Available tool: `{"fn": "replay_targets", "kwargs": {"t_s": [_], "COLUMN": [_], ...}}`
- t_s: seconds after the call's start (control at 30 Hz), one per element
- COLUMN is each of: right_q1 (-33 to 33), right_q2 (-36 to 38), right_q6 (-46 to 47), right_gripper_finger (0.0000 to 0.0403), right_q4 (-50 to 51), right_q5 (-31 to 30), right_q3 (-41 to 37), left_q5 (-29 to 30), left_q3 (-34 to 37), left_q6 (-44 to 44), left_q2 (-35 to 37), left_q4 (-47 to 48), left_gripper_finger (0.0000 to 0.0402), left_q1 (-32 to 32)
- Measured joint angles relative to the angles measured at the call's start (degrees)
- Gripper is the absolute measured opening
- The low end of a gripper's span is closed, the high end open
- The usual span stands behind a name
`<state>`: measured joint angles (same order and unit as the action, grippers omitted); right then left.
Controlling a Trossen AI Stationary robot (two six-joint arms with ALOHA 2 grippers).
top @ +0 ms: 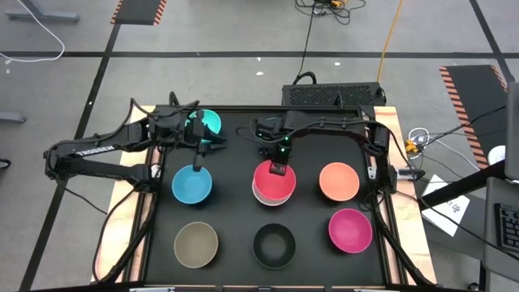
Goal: Nest bowls inside each other
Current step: Stack the orange bowl on top of the white bowl
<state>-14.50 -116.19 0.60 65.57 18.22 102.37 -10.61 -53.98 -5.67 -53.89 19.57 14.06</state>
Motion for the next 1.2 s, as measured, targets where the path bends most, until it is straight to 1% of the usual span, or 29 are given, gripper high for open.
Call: {"fn": "replay_targets", "kwargs": {"t_s": [0.17,0.37,0.5,0.9,1.2], "right_q1": [0.0,0.0,-0.1,0.3,1.4], "right_q2": [-1.8,-1.9,-2.1,-6.3,-6.2], "right_q6": [0.0,0.1,0.0,0.0,1.2], "right_gripper_finger": [0.0,0.0,0.0,0.0,0.0], "right_q4": [-0.6,-2.3,-1.1,0.6,0.2], "right_q5": [0.1,0.0,0.0,0.4,-2.8], "right_q3": [0.0,0.0,0.0,0.1,0.1], "left_q5": [-0.1,-0.1,-0.1,-0.1,-0.3], "left_q3": [0.0,0.0,0.0,0.0,0.0], "left_q6": [0.0,0.0,0.0,-0.1,0.0], "left_q2": [0.0,0.0,0.0,0.0,0.0], "left_q4": [0.0,0.1,0.1,0.5,1.0], "left_gripper_finger": [0.0108,0.0108,0.0108,0.0108,0.0108], "left_q1": [-0.1,-0.1,-0.1,-0.3,-0.4]}}
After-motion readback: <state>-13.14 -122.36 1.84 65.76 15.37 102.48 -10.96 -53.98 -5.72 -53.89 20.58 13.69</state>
